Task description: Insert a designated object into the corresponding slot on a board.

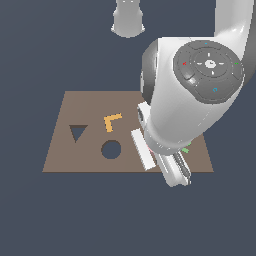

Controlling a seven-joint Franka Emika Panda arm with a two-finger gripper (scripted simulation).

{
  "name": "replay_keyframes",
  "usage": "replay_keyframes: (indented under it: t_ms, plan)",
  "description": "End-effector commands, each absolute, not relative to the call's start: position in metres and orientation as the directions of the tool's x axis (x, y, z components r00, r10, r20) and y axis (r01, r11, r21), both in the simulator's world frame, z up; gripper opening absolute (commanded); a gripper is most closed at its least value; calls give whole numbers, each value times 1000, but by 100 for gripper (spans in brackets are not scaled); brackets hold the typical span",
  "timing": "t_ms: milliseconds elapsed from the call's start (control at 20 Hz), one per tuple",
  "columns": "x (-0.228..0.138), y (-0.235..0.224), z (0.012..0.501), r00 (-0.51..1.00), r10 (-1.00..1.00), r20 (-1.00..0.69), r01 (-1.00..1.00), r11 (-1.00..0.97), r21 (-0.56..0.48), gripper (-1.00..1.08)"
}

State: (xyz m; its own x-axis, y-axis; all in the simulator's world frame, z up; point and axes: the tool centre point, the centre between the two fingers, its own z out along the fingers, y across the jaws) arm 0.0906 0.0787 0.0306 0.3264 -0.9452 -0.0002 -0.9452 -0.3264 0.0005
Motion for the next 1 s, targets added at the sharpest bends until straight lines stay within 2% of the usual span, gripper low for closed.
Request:
replay_keyframes:
  t_ms: [0,600,950]
  plan:
    - [91,79,30,326,-945,0,-945,-326,0,-100]
    - [90,78,31,331,-943,0,-943,-331,-1,-100]
    - [81,75,31,385,-923,0,-923,-385,-1,-100]
